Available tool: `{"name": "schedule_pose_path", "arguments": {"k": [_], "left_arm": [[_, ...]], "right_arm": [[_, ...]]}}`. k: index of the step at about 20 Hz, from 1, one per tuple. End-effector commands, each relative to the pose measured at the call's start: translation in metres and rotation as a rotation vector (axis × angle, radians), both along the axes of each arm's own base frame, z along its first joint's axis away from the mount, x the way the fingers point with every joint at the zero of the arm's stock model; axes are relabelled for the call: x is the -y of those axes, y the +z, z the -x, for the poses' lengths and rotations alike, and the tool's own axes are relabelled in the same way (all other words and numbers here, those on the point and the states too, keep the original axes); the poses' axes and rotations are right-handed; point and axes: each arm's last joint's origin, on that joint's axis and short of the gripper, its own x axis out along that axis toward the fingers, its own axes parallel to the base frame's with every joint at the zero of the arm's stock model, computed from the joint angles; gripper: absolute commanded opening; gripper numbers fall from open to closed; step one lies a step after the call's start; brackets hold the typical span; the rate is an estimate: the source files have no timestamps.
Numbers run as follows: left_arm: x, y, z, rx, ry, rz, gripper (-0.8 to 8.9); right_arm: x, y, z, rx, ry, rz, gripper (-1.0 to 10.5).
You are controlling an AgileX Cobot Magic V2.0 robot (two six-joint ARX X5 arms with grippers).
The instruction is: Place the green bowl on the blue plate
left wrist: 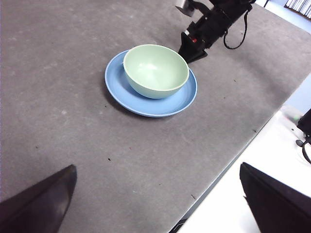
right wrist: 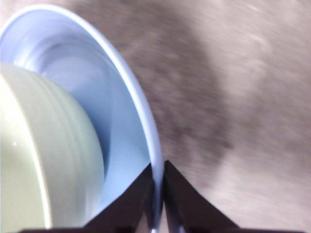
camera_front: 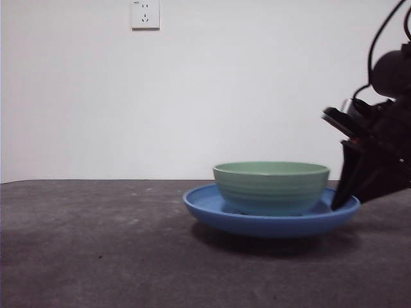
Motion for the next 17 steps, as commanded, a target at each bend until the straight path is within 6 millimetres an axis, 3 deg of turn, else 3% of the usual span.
{"name": "schedule_pose_path", "arguments": {"k": [1, 5, 8, 13, 17], "left_arm": [[0.0, 0.004, 0.001, 0.022, -0.009, 0.005, 5.81], [0.0, 0.004, 0.001, 0.022, -0.009, 0.005, 5.81], [0.0, 0.004, 0.001, 0.026, -0.01, 0.004, 5.81], [0.0, 0.004, 0.001, 0.03, -0.012, 0.003, 5.81], [0.0, 0.004, 0.001, 0.038, -0.018, -0.004, 5.81]], "right_arm": [[-0.013, 0.013, -0.007, 0.011, 0.017, -0.025, 0.1], [-0.039, 0.034, -0.013, 0.038, 0.05, -0.053, 0.1], [-0.061, 0.039, -0.012, 0.067, 0.06, -0.05, 0.1], [-0.088, 0.026, -0.01, 0.061, 0.103, -0.025, 0.1], [-0.095, 0.006, -0.016, 0.028, 0.112, -0.011, 0.1]]}}
